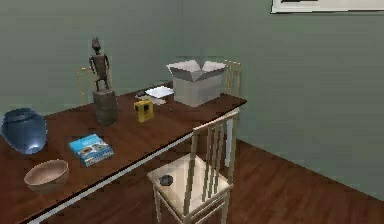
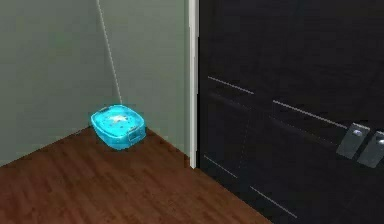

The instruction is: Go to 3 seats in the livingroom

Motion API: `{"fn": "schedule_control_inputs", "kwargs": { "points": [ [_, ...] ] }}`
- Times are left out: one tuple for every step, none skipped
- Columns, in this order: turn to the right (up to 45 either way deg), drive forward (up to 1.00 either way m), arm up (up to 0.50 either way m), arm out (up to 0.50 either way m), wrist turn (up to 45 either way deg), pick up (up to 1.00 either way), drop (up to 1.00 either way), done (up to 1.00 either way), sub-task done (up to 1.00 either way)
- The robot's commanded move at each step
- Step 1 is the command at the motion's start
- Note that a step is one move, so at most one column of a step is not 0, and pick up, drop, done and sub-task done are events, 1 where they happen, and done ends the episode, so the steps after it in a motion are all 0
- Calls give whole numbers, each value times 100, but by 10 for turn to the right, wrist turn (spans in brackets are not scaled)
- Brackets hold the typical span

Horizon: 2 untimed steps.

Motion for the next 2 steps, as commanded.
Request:
{"fn": "schedule_control_inputs", "kwargs": {
  "points": [
    [-450, 0, 0, 0, 0, 0, 0, 0, 0],
    [0, 30, 0, 0, 0, 0, 0, 0, 0]
  ]
}}
